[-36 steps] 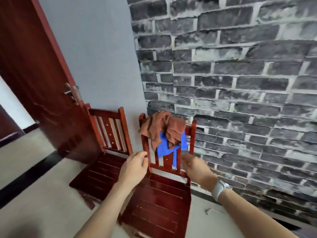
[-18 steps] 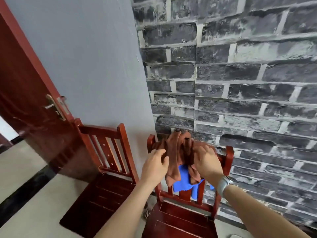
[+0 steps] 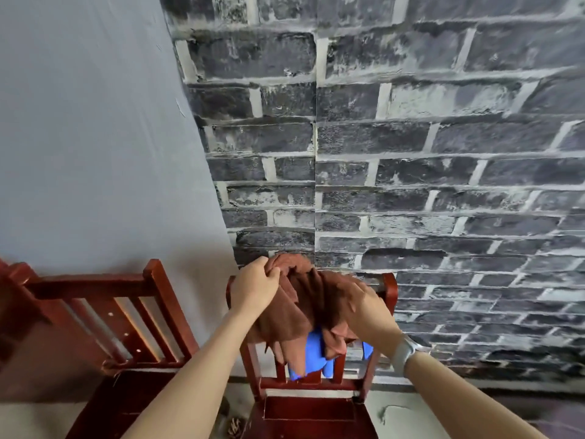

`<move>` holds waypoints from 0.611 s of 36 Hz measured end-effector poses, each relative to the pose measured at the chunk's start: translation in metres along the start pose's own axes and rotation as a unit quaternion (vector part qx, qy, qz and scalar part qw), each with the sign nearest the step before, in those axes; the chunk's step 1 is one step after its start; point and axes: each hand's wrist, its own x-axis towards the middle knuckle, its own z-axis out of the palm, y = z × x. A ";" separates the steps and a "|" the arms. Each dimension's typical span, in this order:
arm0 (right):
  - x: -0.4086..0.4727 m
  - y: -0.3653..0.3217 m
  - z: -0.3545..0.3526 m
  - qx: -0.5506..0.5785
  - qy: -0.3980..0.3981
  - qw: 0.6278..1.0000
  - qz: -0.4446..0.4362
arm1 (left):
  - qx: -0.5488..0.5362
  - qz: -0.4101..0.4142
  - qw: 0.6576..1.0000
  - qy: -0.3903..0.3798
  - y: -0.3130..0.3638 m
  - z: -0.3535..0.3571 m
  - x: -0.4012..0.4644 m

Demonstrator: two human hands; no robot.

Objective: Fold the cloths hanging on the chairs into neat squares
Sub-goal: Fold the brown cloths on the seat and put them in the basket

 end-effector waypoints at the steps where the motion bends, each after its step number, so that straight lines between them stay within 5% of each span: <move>1: 0.001 -0.003 -0.004 0.015 0.010 1.000 -0.001 | -0.054 0.006 0.999 0.003 0.001 -0.007 0.007; 7: 0.010 -0.037 -0.037 0.051 0.066 0.996 -0.017 | -0.227 0.091 0.968 0.050 0.033 -0.078 0.026; 15: 0.025 -0.112 -0.094 0.226 0.039 0.967 -0.108 | -0.258 0.241 0.933 0.063 0.079 -0.150 0.005; 22: 0.020 -0.144 -0.089 0.275 0.013 0.956 -0.104 | -0.254 0.227 0.937 0.080 0.059 -0.156 -0.003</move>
